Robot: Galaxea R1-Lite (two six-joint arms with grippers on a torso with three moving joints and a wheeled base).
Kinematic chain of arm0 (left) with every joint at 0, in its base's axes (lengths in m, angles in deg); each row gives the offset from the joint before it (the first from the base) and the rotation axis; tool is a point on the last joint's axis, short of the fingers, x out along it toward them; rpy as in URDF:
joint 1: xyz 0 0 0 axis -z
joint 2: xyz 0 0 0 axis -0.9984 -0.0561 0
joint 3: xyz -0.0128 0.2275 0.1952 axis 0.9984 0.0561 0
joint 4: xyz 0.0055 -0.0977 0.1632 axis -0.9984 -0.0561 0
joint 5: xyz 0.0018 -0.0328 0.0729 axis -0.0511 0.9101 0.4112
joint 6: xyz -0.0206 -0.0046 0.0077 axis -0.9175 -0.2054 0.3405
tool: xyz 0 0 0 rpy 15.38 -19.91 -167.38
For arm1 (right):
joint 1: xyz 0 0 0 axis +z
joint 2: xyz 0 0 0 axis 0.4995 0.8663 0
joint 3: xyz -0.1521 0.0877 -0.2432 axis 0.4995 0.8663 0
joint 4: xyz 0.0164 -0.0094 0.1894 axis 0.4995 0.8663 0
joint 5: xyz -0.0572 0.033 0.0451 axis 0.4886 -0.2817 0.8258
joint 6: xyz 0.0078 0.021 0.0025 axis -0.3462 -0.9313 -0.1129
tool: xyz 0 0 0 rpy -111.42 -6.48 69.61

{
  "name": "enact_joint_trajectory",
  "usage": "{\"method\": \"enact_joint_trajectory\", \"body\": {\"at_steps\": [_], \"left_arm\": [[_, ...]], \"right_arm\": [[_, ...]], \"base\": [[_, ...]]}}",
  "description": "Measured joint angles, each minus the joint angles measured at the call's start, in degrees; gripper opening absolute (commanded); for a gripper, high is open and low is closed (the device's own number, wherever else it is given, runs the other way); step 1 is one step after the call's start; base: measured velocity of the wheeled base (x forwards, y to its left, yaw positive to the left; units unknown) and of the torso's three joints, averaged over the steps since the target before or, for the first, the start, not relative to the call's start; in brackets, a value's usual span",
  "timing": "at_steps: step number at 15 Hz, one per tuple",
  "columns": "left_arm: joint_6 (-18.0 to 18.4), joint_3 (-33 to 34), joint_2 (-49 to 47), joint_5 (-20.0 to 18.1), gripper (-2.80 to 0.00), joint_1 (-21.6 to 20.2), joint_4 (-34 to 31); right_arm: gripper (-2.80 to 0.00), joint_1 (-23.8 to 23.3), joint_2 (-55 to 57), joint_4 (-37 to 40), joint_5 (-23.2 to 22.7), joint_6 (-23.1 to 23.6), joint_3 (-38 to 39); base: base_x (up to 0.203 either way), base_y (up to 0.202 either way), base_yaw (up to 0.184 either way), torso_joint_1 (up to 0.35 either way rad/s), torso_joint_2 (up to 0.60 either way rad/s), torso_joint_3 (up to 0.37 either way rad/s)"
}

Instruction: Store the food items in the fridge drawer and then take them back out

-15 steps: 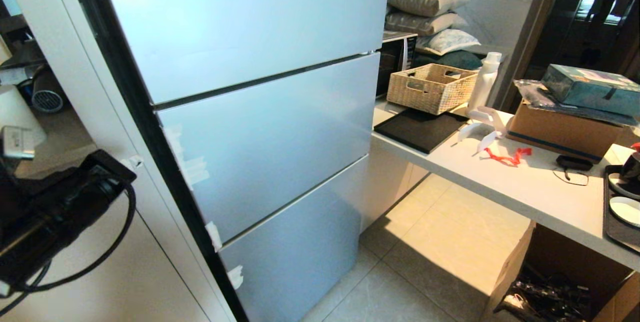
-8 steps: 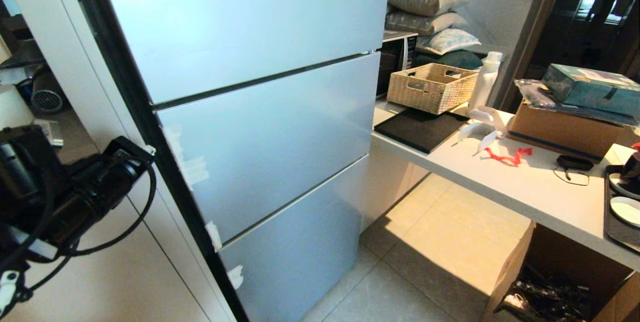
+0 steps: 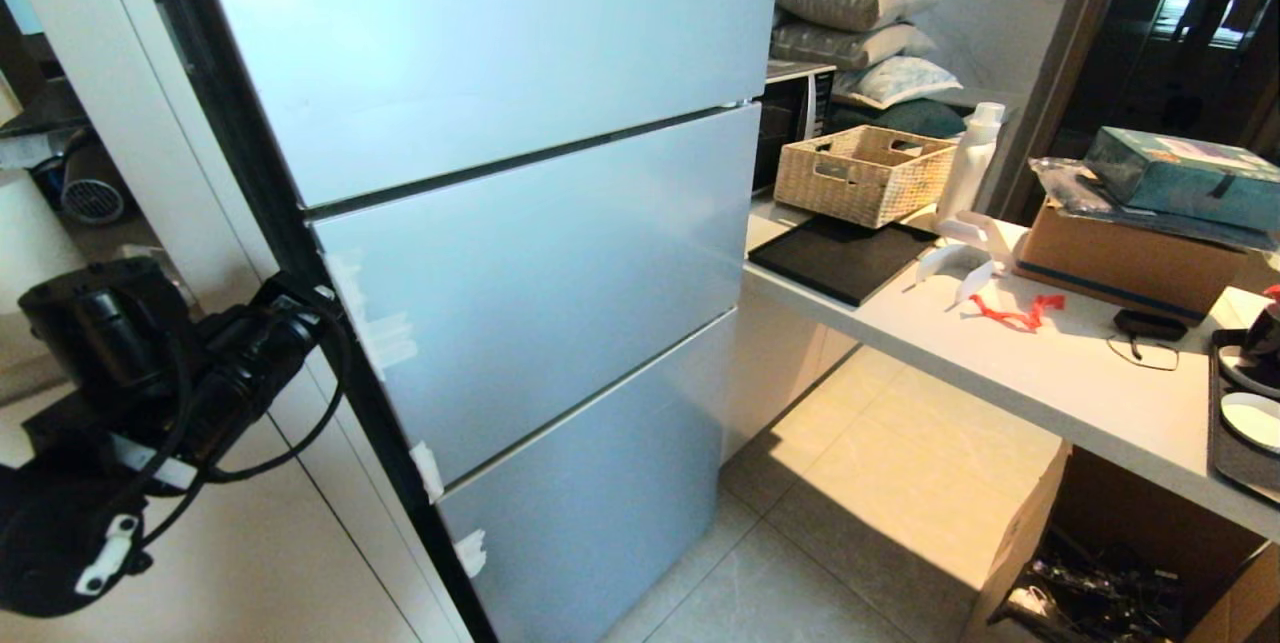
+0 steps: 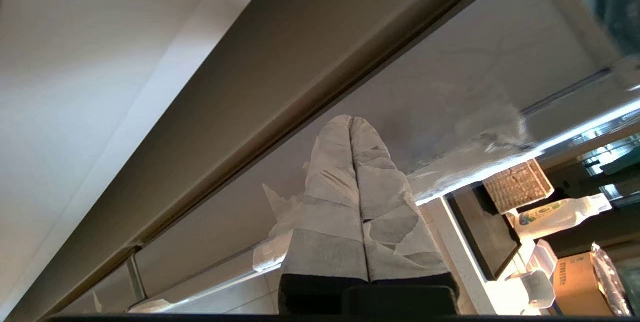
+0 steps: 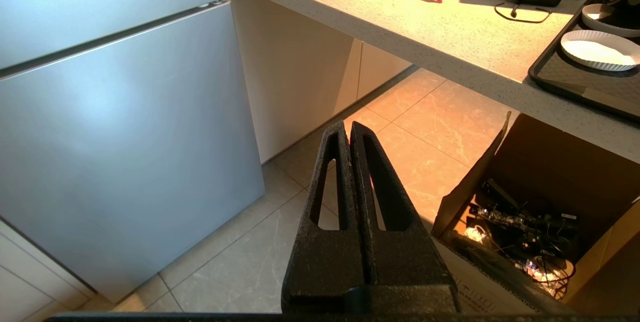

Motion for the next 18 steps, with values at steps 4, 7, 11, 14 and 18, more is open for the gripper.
{"method": "enact_joint_trajectory", "body": {"at_steps": [4,7,11,14,18], "left_arm": [[-0.22,-0.13,-0.67,0.06,-2.80,1.44,0.00],[-1.09,-0.44,-0.98,0.23,-2.80,2.29,-0.02],[-1.27,0.05,-0.92,0.00,-2.80,2.53,0.20],[-1.59,1.06,0.08,-0.40,-2.80,2.71,-0.01],[-1.73,3.87,2.76,-1.26,-2.80,3.25,-0.07]], "right_arm": [[-2.80,0.00,0.00,0.00,-0.03,0.05,0.00],[-2.80,0.00,0.00,0.00,-0.02,0.06,0.00],[-2.80,0.00,0.00,0.00,-0.02,0.06,0.00],[-2.80,0.00,0.00,0.00,-0.01,0.05,0.00],[-2.80,0.00,0.00,0.00,0.00,0.03,0.00]], "base": [[0.000,0.000,0.000,0.000,0.00,0.000],[0.000,0.000,0.000,0.000,0.00,0.000],[0.000,0.000,0.000,0.000,0.00,0.000],[0.000,0.000,0.000,0.000,0.00,0.000],[0.000,0.000,0.000,0.000,0.00,0.000]]}}
